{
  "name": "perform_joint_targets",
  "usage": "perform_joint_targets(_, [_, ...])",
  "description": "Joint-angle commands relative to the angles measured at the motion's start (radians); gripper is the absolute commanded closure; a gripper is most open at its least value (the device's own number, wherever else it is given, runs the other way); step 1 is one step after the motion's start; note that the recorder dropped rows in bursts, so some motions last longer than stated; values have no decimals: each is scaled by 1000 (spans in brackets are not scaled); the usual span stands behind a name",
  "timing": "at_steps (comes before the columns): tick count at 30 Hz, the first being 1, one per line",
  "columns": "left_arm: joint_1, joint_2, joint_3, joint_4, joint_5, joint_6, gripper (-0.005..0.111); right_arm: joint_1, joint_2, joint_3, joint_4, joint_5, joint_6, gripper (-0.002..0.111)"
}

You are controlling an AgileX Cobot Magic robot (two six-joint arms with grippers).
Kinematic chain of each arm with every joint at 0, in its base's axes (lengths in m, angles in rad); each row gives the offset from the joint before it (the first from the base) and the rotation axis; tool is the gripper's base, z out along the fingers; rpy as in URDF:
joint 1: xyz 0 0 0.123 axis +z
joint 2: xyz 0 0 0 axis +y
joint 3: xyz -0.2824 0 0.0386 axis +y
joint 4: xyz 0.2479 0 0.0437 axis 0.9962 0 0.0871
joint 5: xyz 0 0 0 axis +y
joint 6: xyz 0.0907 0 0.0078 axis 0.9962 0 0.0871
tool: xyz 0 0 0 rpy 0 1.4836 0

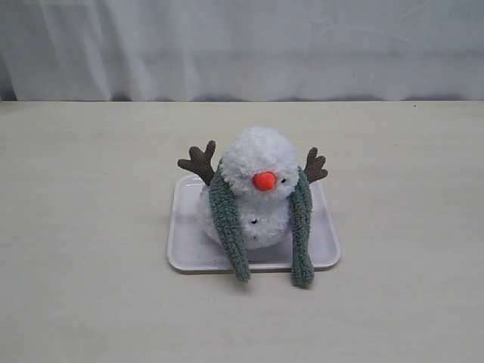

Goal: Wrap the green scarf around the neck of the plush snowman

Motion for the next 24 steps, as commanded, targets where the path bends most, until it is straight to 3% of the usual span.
perform_joint_targets(1, [-6,-2,2,-3,-12,0,107,-1,-124,-1,9,14,1,104])
perform_joint_targets(14, [-6,-2,2,-3,-12,0,107,-1,-384,-1,9,14,1,104])
perform_joint_targets(24, [-6,-2,2,-3,-12,0,107,-1,-399,-1,9,11,1,104])
